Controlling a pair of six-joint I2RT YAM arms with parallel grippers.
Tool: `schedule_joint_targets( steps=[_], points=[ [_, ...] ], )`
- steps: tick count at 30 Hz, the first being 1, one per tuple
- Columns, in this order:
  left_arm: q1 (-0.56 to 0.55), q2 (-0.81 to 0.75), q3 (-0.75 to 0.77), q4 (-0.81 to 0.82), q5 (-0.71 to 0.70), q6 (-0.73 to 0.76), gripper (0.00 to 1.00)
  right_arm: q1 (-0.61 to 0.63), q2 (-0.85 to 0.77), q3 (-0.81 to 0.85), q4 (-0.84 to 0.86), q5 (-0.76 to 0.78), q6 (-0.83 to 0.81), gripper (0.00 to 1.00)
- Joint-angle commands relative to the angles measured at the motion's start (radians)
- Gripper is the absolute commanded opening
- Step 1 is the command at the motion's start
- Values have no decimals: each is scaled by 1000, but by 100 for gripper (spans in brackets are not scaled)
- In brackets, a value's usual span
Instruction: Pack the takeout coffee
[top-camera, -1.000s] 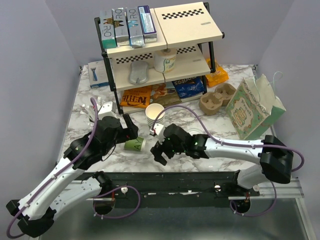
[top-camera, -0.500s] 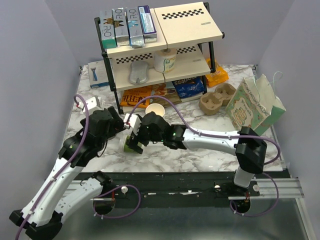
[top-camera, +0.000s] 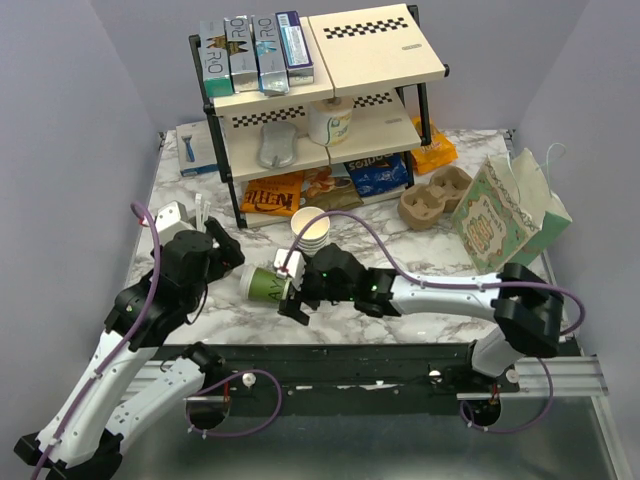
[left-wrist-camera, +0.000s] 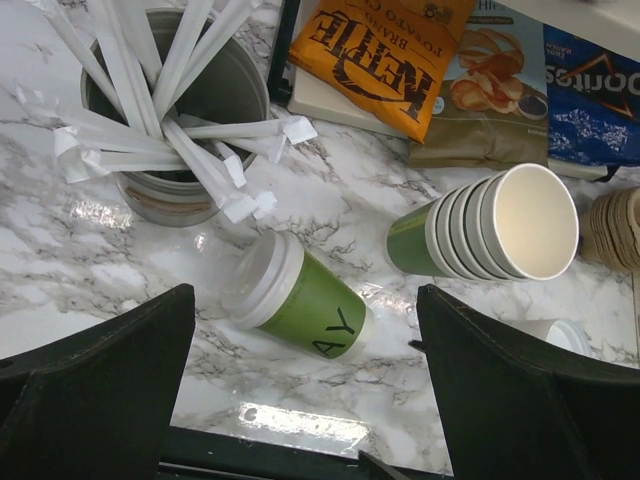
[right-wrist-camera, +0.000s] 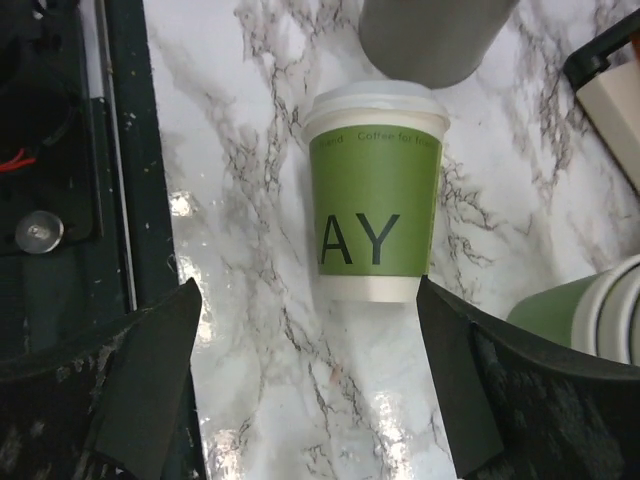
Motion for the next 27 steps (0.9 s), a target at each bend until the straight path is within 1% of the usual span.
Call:
schedule_joint_targets(
  steps=[1,3,6,11,12,14,18,23,27],
  points=[
    [-4,22,-11,48,-16,-14,99,3,-83,-14,108,-36,-5,97],
    [-4,25,-7,72,1,3,99,3,-45,14,103,-32,-13,98],
    [-2,38,45,71,10,7,99,1,34,67,77,-12,-46,97],
    [-2,55,197,-2,-116,33,99,1,132,153,77,19,-77,98],
    [-2,57,208,-6,-134,42,99,0,150,162,75,19,-77,97],
    [-1,62,223,-10,-128,55,99,1,199,189,69,25,-83,98],
    [-2,72,211,-18,-107,52,99,-13,276,244,37,21,-95,98],
    [-1,43,185,-7,-97,47,99,-16,344,304,-15,10,-105,98],
    [-2,23,185,-19,-99,41,99,-16,413,350,-65,36,-99,98]
  ],
)
